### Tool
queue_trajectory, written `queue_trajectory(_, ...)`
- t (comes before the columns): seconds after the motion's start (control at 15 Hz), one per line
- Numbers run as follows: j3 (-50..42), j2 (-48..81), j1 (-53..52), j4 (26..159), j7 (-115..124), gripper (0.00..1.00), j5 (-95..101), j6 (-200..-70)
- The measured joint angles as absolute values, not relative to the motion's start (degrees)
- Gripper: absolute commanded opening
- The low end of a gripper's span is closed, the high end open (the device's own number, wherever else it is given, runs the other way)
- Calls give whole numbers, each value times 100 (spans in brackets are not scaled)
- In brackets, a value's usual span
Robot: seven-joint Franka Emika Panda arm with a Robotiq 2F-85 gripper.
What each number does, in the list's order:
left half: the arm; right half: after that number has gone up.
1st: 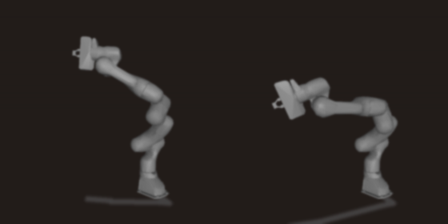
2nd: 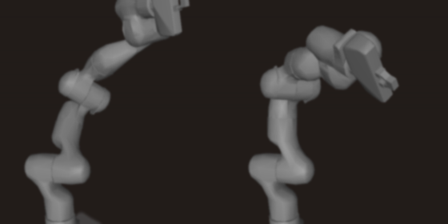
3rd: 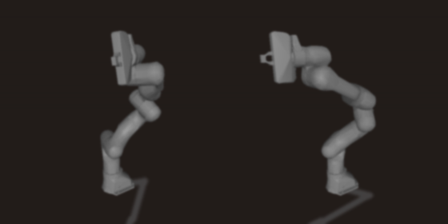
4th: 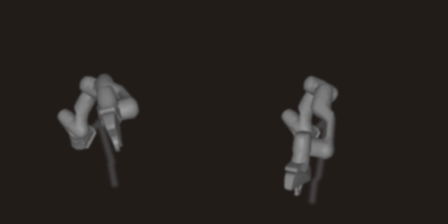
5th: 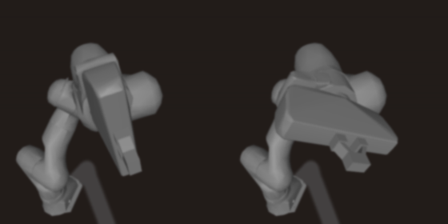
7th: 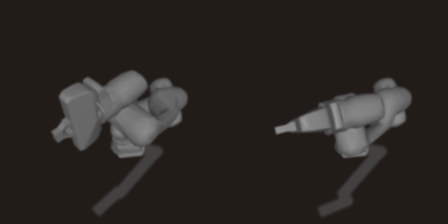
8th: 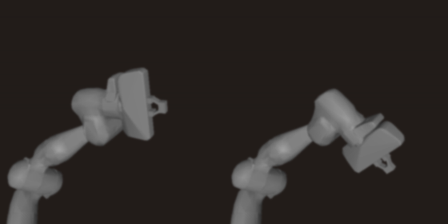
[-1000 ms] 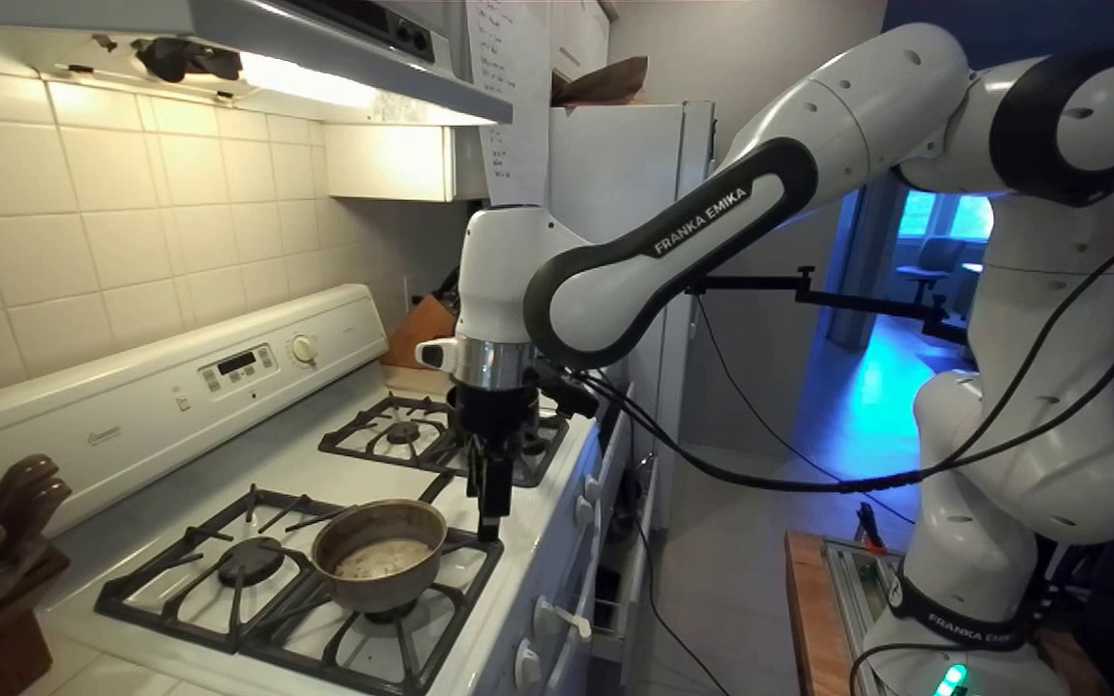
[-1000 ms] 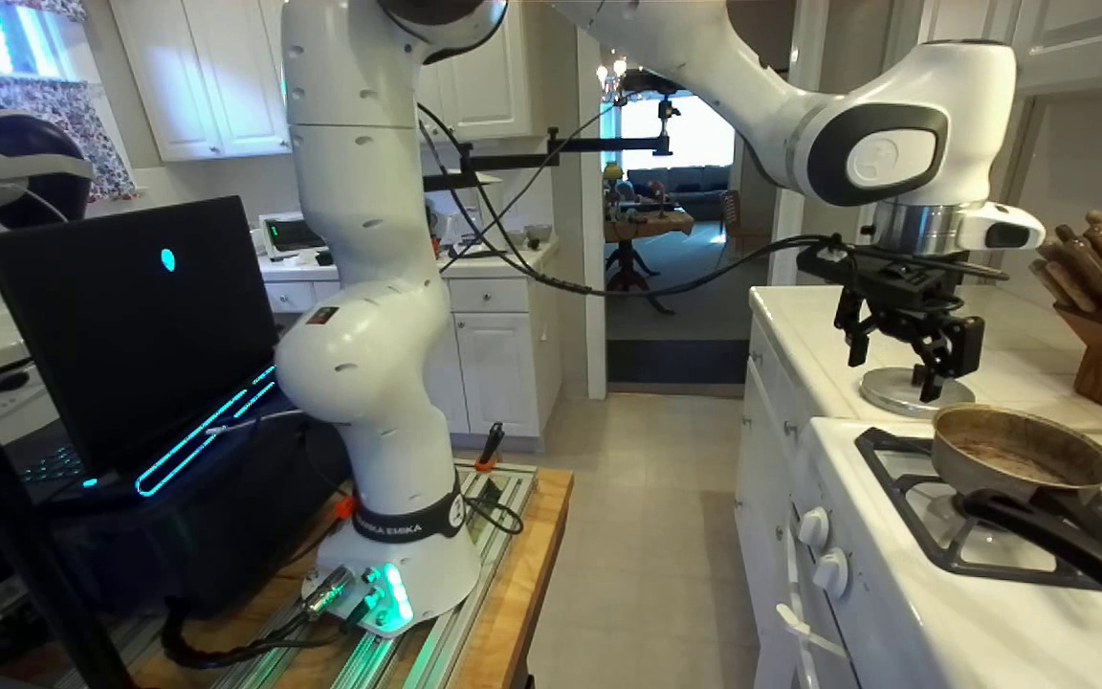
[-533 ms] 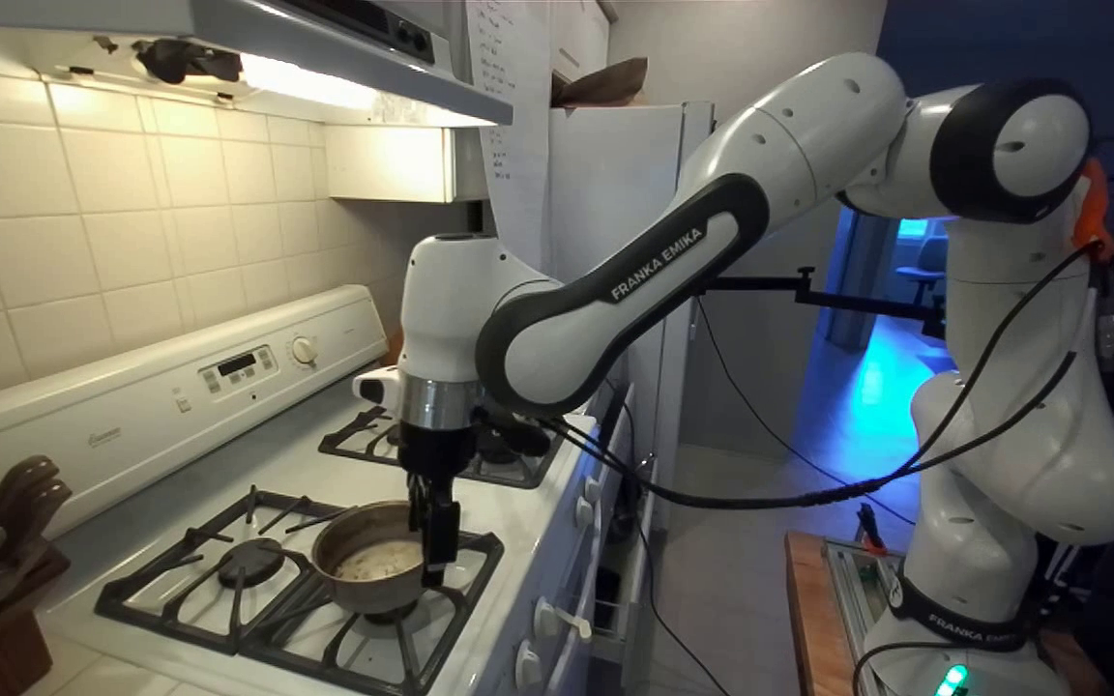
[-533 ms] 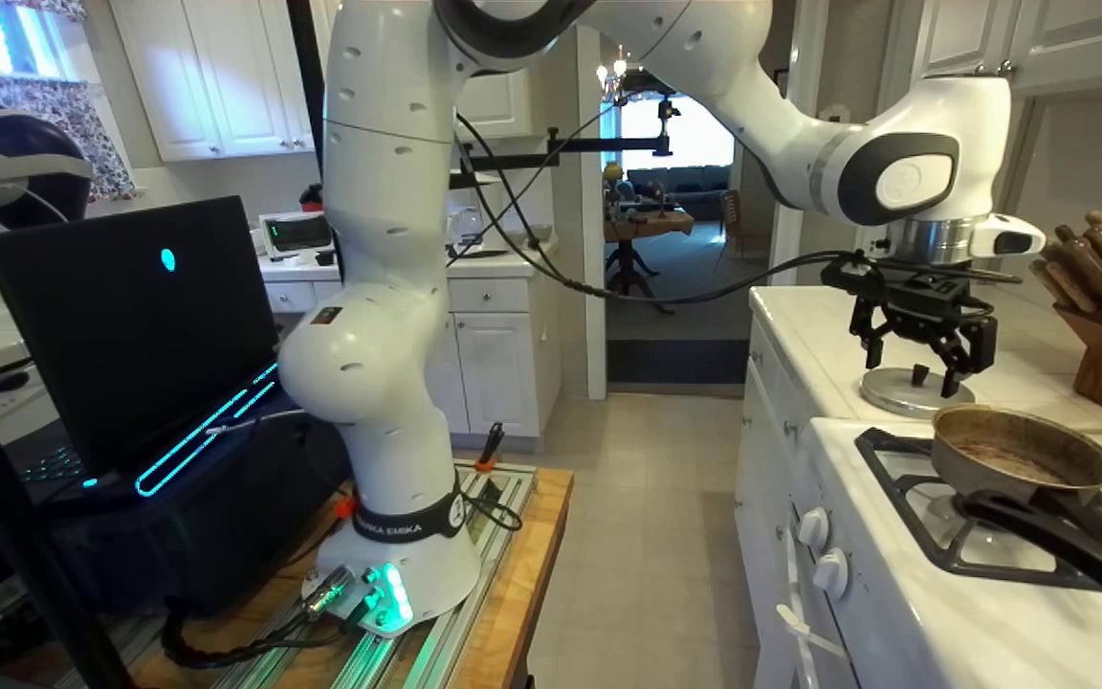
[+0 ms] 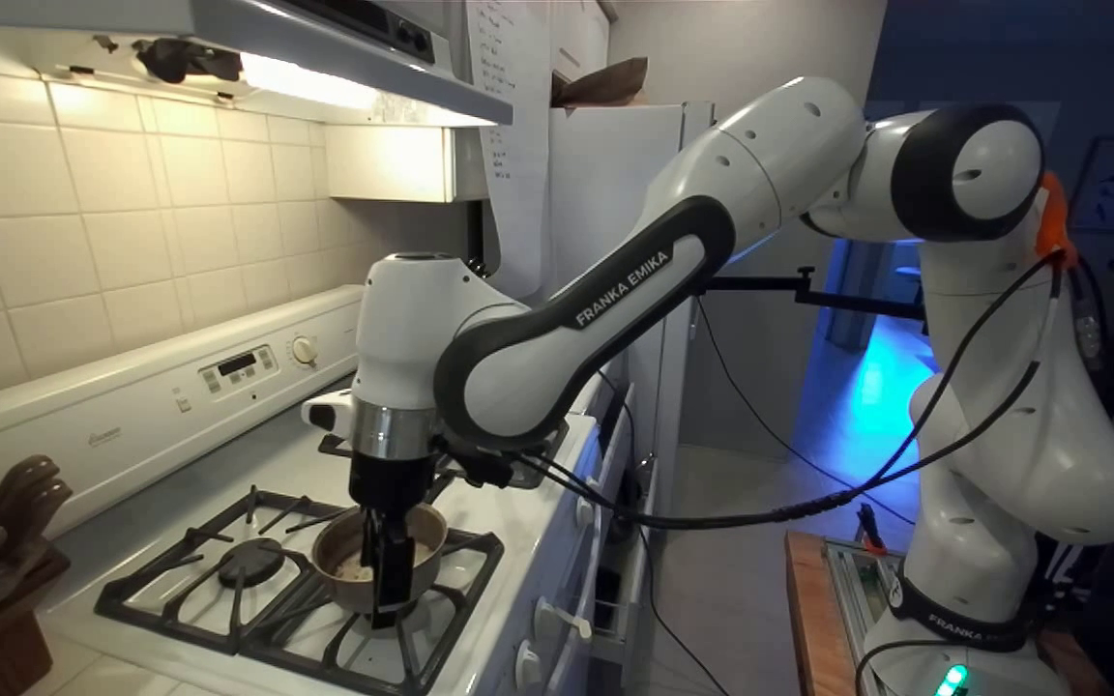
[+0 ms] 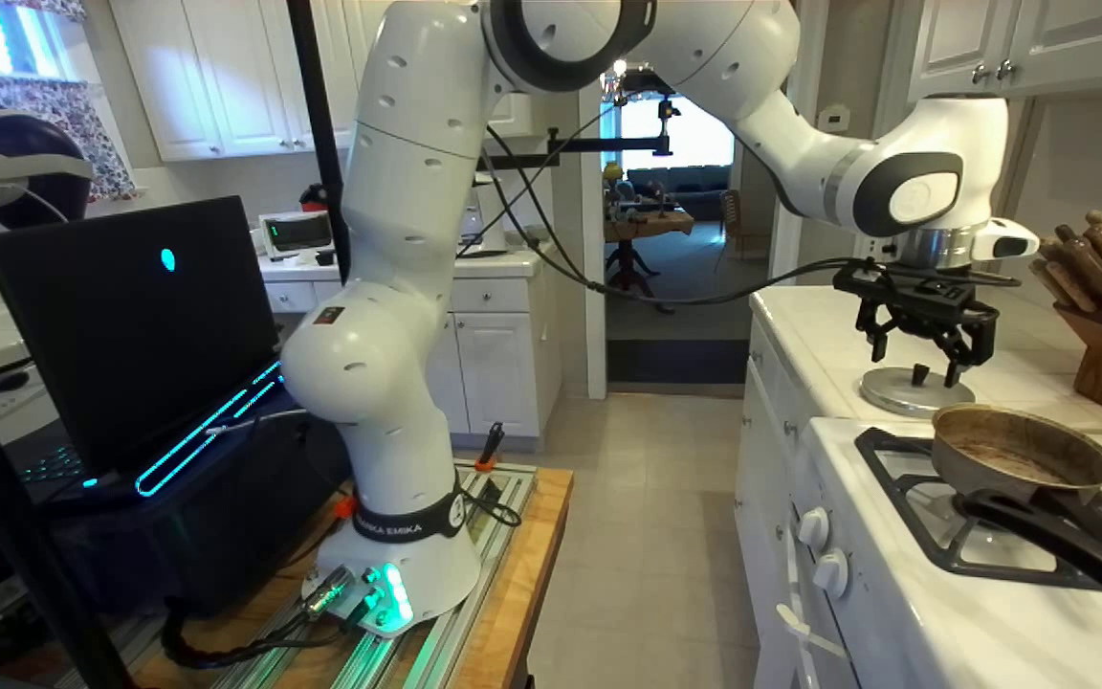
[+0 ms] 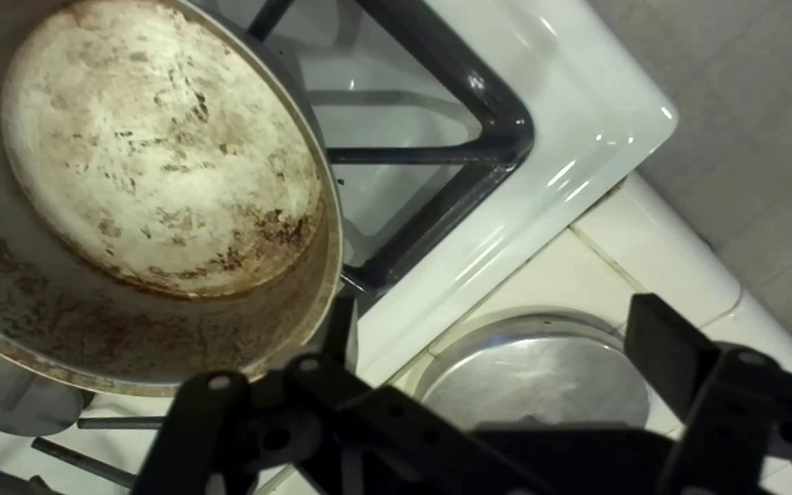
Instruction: Put the lid on the pot
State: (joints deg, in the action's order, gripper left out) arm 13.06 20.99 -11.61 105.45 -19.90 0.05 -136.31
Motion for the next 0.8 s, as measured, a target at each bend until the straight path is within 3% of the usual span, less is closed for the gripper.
queue_trajectory(0.8,1326,2865,-1666,9744,-1475,100,385,-13624)
